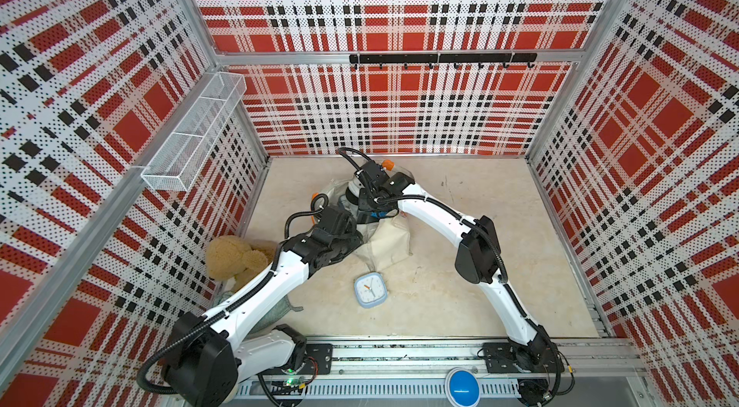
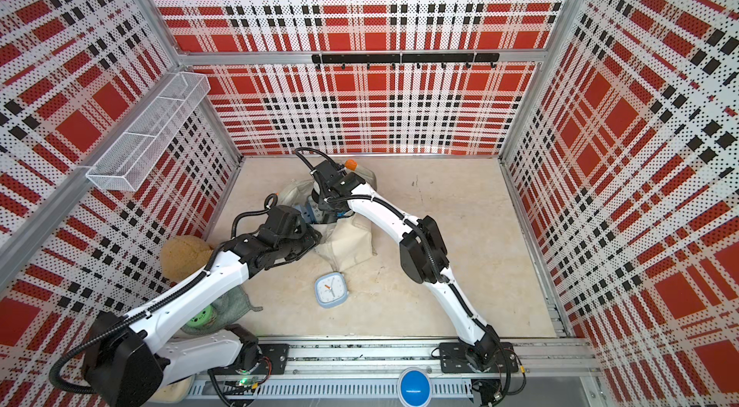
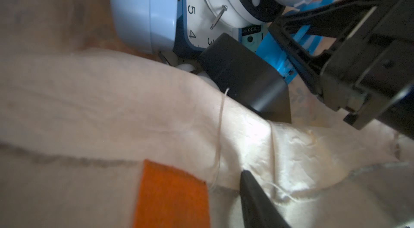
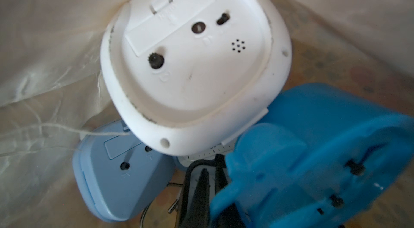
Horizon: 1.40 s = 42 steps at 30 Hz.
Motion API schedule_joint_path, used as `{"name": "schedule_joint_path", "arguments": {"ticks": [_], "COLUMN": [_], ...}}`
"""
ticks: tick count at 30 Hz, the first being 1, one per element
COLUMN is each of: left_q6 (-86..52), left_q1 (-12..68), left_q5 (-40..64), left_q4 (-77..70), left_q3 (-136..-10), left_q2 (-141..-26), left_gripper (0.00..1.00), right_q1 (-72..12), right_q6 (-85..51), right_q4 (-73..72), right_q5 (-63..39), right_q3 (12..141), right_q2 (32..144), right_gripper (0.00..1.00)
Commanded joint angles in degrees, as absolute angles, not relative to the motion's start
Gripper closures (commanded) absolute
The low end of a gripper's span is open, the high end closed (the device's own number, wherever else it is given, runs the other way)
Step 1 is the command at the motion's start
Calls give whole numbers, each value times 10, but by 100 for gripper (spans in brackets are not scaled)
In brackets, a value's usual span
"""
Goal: Take the alarm clock out of the canvas bag
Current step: Pick up the alarm from the canvas bag, then place the alarm at the center of the board.
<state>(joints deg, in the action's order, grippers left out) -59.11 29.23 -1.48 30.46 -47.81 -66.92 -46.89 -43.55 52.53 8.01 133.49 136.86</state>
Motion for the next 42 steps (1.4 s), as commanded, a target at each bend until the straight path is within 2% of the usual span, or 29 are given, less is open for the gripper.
{"name": "schedule_joint_path", "arguments": {"ticks": [1,11,24,31,36,42], "left_q6": [-588,-564,-494,-427,-384,-323], "left_q1": [290,303,341,340,340,352], "left_q5": [-14,-38,-67,-86,-91,-63], "left_q4": [312,336,368,425,455,458], "left_q3": [-472,-499,-588,-673,-720,-765], "left_q2": [-654,-641,-635,-624,-625,-648], "left_gripper": [52,52,35,25,24,23], "right_q1": [-468,-468,-462,-413,-362,-275], "right_q6": [-442,-437,-381,-360,-354,-371], "right_q4": [506,484,491,500,530,525], "right_q5": [91,102,91,7,-80,-171], "right_q3": [1322,1259,1284,1282,1271,1154], "right_q2": [1326,1231,1131,1078,1043,970], "right_gripper": [100,100,100,100,100,100]}}
